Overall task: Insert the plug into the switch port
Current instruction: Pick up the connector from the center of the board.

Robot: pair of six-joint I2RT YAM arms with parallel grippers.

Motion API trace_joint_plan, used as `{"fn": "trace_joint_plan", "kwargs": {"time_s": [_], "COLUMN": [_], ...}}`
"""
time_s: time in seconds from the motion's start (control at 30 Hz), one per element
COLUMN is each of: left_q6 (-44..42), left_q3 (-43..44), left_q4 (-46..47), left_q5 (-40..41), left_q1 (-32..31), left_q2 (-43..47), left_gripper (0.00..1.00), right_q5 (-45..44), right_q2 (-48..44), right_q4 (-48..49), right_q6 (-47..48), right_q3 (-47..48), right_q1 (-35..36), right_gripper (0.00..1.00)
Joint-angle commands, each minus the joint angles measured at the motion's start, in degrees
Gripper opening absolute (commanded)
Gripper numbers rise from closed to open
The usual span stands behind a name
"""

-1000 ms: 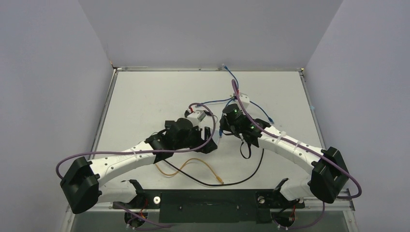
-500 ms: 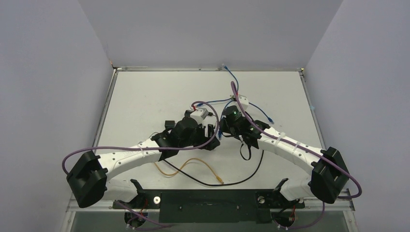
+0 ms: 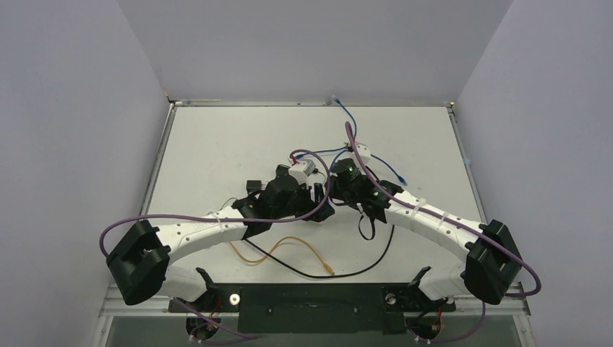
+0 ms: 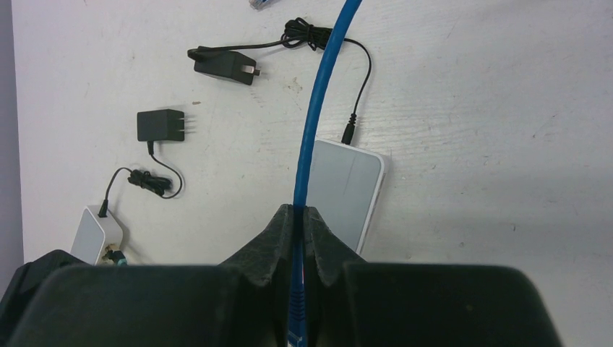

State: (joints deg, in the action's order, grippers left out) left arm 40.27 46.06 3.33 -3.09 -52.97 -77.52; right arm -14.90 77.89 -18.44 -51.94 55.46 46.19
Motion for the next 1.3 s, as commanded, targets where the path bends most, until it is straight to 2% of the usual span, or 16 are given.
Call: {"fn": "trace_joint_plan", "kwargs": {"time_s": [0.0, 0.57, 0.63, 0.7, 0.9, 1.1, 1.27], "left_q6": [0.7, 0.8, 0.8, 0.9, 1.3, 2.4, 4.4], "left_q3": [1.5, 1.1, 1.1, 1.0, 0.2, -2.1, -5.8], "left_q4": [4.4, 6.0, 6.0, 6.0, 5.7, 5.5, 6.8], "left_q5": [-1.2, -1.2, -1.2, -1.2, -1.4, -3.4, -7.3], "left_q1": [-0.4, -0.4, -0.4, -0.4, -0.4, -0.2, 1.1], "left_q2": [-0.8, -2.4, -2.3, -2.2, -0.1, 3.5, 8.0], "left_gripper": [0.59, 0.17, 0.11, 0.00, 0.00, 0.00, 0.00], "right_q5": [0.0, -0.4, -0.4, -0.3, -0.1, -1.1, -1.2], "right_q2": [-2.3, -2.9, -3.2, -3.5, -4.6, -8.2, -14.0], "right_q4": [3.0, 3.2, 3.2, 3.1, 3.0, 2.9, 4.3], "right_q6": [-0.9, -1.3, -1.2, -1.0, -0.1, 4.4, 12.3], "right_q3": [-0.1, -1.0, -1.1, -1.2, -2.3, -4.3, -8.1], "right_q1": [0.5, 0.7, 0.7, 0.7, 0.7, 0.6, 0.2], "right_gripper": [0.00, 0.00, 0.00, 0.00, 0.00, 0.21, 0.32]}}
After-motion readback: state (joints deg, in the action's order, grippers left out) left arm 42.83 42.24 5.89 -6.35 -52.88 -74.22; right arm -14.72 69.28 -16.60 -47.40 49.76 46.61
